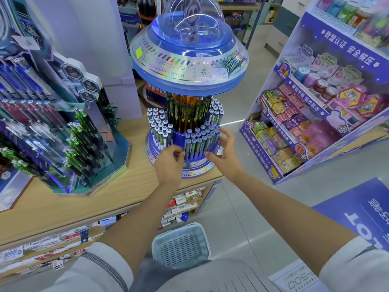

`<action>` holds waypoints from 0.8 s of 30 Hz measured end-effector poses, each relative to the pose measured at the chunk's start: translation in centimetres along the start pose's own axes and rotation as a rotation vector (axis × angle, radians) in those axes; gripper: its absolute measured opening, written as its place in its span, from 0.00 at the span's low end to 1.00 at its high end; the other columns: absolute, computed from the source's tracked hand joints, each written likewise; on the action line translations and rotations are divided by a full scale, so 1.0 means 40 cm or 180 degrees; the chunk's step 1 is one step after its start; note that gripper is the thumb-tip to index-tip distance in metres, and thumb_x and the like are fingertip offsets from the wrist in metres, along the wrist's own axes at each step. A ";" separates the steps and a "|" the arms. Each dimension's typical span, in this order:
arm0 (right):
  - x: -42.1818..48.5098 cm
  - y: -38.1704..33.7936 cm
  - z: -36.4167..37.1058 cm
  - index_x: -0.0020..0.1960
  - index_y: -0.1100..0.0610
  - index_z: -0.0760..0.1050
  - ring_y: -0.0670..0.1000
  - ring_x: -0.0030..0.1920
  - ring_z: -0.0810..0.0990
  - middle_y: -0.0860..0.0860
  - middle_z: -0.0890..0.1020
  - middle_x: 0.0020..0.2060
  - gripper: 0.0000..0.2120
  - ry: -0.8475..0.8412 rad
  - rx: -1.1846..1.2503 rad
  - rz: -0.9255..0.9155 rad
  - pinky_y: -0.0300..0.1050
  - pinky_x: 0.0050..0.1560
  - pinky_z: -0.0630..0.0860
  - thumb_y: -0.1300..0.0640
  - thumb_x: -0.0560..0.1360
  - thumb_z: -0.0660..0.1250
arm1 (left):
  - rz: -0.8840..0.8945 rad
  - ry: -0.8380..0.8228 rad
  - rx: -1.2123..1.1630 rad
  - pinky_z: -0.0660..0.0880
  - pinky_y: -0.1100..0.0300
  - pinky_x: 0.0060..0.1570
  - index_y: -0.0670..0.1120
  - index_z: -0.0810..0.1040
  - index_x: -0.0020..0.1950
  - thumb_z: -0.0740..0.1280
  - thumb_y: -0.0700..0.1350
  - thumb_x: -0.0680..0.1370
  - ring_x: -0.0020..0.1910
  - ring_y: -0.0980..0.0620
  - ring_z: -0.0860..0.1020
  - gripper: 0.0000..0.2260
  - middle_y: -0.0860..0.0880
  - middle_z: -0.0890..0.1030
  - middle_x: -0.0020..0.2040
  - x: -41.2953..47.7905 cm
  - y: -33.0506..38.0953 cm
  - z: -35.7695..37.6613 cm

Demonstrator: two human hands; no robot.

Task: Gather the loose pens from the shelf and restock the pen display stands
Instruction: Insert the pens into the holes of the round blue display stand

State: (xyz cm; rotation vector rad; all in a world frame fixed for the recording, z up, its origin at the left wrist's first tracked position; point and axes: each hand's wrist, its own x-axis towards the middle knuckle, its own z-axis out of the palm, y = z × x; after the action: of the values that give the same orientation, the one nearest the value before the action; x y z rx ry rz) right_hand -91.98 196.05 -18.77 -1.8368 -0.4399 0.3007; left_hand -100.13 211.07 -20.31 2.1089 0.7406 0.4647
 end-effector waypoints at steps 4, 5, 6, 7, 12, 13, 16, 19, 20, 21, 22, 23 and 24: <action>-0.009 -0.004 -0.003 0.73 0.57 0.53 0.29 0.58 0.72 0.50 0.69 0.63 0.35 -0.0020 0.0058 -0.0009 0.36 0.51 0.79 0.71 0.74 0.67 | 0.0291 0.0006 -0.0039 0.73 0.62 0.45 0.45 0.76 0.59 0.67 0.41 0.77 0.41 0.56 0.76 0.11 0.49 0.78 0.53 -0.014 -0.004 0.000; -0.011 -0.002 -0.001 0.73 0.56 0.53 0.32 0.59 0.73 0.49 0.70 0.62 0.34 -0.0021 0.0092 0.0022 0.38 0.51 0.79 0.71 0.74 0.67 | 0.0411 0.0009 -0.0029 0.73 0.61 0.46 0.45 0.75 0.60 0.67 0.40 0.77 0.43 0.55 0.76 0.12 0.48 0.77 0.54 -0.022 -0.006 -0.001; -0.016 0.001 0.002 0.73 0.55 0.54 0.36 0.61 0.73 0.49 0.71 0.62 0.34 0.0013 0.0122 0.0052 0.40 0.52 0.80 0.70 0.74 0.67 | 0.0535 0.0020 -0.0004 0.74 0.59 0.47 0.45 0.75 0.60 0.66 0.39 0.77 0.46 0.54 0.76 0.12 0.48 0.76 0.55 -0.032 -0.008 -0.002; -0.020 0.010 0.007 0.72 0.54 0.55 0.38 0.61 0.73 0.48 0.71 0.62 0.33 0.0109 0.0128 0.0076 0.40 0.52 0.79 0.69 0.75 0.67 | 0.0631 0.0049 0.0029 0.74 0.58 0.47 0.45 0.75 0.60 0.66 0.38 0.76 0.48 0.53 0.76 0.13 0.48 0.75 0.56 -0.042 -0.012 -0.006; -0.065 0.057 0.048 0.52 0.45 0.67 0.49 0.50 0.76 0.48 0.76 0.49 0.16 0.0731 -0.0303 0.0292 0.56 0.52 0.77 0.64 0.75 0.67 | 0.0695 0.0358 0.0535 0.73 0.51 0.53 0.44 0.77 0.58 0.67 0.36 0.73 0.54 0.47 0.73 0.14 0.46 0.77 0.54 -0.088 -0.065 -0.052; -0.076 0.063 0.063 0.49 0.46 0.68 0.49 0.48 0.76 0.48 0.76 0.47 0.15 0.0667 -0.0381 0.0245 0.55 0.50 0.76 0.65 0.74 0.66 | 0.0656 0.0331 0.0640 0.73 0.50 0.54 0.44 0.77 0.59 0.67 0.36 0.73 0.55 0.46 0.73 0.15 0.46 0.77 0.55 -0.091 -0.082 -0.065; -0.123 0.057 0.114 0.54 0.56 0.72 0.51 0.51 0.73 0.49 0.74 0.50 0.13 0.0541 -0.0841 -0.0166 0.41 0.51 0.69 0.66 0.71 0.67 | 0.0497 -0.0114 0.0788 0.68 0.52 0.63 0.44 0.74 0.65 0.67 0.38 0.74 0.64 0.44 0.70 0.19 0.45 0.75 0.64 -0.101 -0.122 -0.095; -0.139 0.048 0.171 0.61 0.61 0.73 0.54 0.61 0.71 0.55 0.72 0.58 0.21 0.0401 -0.1152 -0.0484 0.44 0.61 0.68 0.61 0.69 0.66 | 0.0620 -0.0688 0.0855 0.62 0.50 0.71 0.46 0.67 0.73 0.67 0.41 0.75 0.72 0.44 0.64 0.26 0.44 0.67 0.73 -0.088 -0.143 -0.115; -0.139 0.051 0.190 0.65 0.61 0.72 0.55 0.64 0.69 0.57 0.71 0.62 0.25 0.0294 -0.1253 -0.0488 0.44 0.65 0.66 0.59 0.68 0.65 | 0.0604 -0.0905 0.0856 0.60 0.50 0.72 0.48 0.63 0.75 0.66 0.42 0.76 0.74 0.45 0.60 0.28 0.46 0.63 0.76 -0.078 -0.143 -0.120; -0.137 0.058 0.206 0.68 0.61 0.70 0.55 0.67 0.68 0.59 0.68 0.66 0.29 0.0237 -0.1338 -0.0462 0.45 0.67 0.65 0.58 0.67 0.65 | 0.0571 -0.1121 0.0864 0.58 0.50 0.73 0.49 0.59 0.77 0.66 0.43 0.77 0.76 0.46 0.57 0.30 0.47 0.59 0.77 -0.068 -0.143 -0.123; -0.137 0.058 0.220 0.70 0.61 0.69 0.56 0.70 0.66 0.60 0.66 0.68 0.31 0.0217 -0.1396 -0.0402 0.45 0.68 0.64 0.58 0.67 0.65 | 0.0566 -0.1320 0.0896 0.57 0.51 0.74 0.50 0.55 0.78 0.65 0.43 0.78 0.77 0.48 0.54 0.31 0.48 0.55 0.79 -0.057 -0.144 -0.127; -0.137 0.061 0.233 0.71 0.62 0.67 0.57 0.71 0.64 0.61 0.64 0.70 0.33 0.0185 -0.1424 -0.0317 0.44 0.68 0.63 0.58 0.67 0.66 | 0.0605 -0.1501 0.0921 0.57 0.51 0.74 0.50 0.52 0.79 0.64 0.43 0.78 0.77 0.49 0.53 0.32 0.49 0.53 0.79 -0.045 -0.145 -0.130; -0.143 0.061 0.243 0.72 0.62 0.66 0.57 0.72 0.63 0.61 0.63 0.71 0.33 0.0082 -0.1412 -0.0211 0.40 0.68 0.62 0.58 0.68 0.67 | 0.0662 -0.1673 0.0934 0.57 0.52 0.74 0.50 0.51 0.79 0.64 0.43 0.79 0.77 0.49 0.52 0.33 0.50 0.51 0.79 -0.037 -0.147 -0.132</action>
State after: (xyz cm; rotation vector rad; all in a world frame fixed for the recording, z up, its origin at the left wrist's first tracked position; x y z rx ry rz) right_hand -100.82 201.21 -24.13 -2.2486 -0.5826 0.1393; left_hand -106.22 216.04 -22.07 2.4458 0.2965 -0.1076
